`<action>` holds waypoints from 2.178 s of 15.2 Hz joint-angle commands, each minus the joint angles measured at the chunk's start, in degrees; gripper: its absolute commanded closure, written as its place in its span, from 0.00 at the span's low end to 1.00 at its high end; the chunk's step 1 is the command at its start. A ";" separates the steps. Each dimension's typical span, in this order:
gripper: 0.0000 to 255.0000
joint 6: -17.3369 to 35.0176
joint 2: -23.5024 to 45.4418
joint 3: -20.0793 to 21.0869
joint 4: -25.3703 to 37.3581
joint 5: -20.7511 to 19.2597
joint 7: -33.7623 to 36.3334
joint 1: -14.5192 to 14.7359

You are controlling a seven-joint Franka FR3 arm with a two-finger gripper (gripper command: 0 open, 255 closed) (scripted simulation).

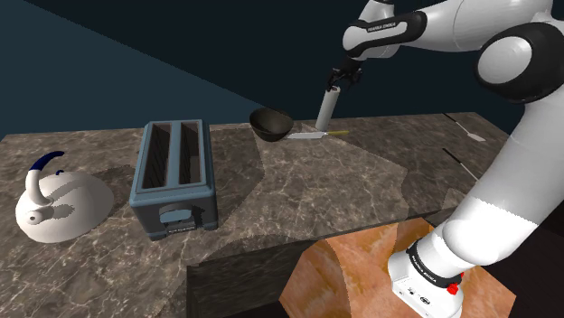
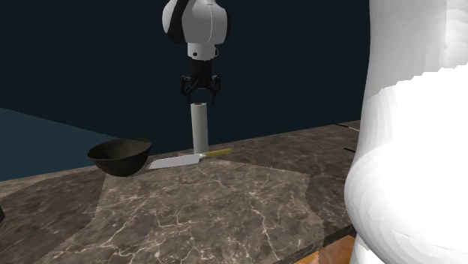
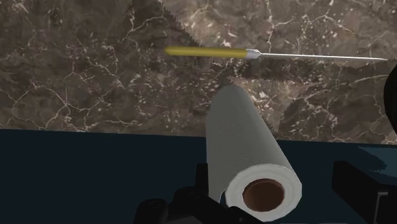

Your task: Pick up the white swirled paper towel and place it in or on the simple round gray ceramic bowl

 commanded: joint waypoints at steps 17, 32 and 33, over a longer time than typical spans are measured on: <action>1.00 2.88 2.18 0.14 -0.71 0.64 -0.49 -0.26; 1.00 -4.82 -0.27 -0.13 4.60 -0.18 0.09 -0.13; 1.00 -5.54 -0.43 -0.14 5.17 -0.23 0.13 -0.13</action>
